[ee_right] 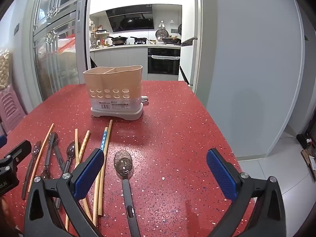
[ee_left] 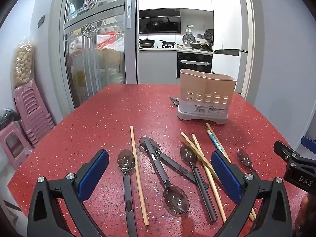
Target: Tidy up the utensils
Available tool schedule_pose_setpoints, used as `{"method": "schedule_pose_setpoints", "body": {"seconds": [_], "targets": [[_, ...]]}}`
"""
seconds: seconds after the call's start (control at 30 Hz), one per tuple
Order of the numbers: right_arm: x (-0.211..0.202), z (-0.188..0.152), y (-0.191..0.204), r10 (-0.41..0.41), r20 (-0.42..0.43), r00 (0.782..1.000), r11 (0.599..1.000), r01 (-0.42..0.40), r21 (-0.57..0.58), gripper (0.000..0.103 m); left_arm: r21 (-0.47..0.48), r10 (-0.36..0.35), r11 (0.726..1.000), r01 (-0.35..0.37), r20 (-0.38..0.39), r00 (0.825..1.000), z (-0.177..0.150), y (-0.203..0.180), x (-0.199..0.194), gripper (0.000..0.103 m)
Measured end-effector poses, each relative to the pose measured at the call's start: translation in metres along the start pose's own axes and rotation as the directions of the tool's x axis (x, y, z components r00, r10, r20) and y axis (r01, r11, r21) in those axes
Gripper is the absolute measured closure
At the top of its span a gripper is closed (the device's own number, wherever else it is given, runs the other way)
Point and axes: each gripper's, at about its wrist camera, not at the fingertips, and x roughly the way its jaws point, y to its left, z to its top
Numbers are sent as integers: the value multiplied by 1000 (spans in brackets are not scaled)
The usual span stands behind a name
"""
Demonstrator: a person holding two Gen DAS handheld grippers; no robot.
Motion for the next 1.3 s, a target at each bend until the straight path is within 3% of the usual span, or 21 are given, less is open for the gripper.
{"method": "schedule_pose_setpoints", "body": {"seconds": [1.3], "targets": [[-9, 3, -1, 5, 28, 1000, 1000, -5, -3, 0, 4, -12, 1000, 12, 20, 1000, 4, -4, -5, 0]]}}
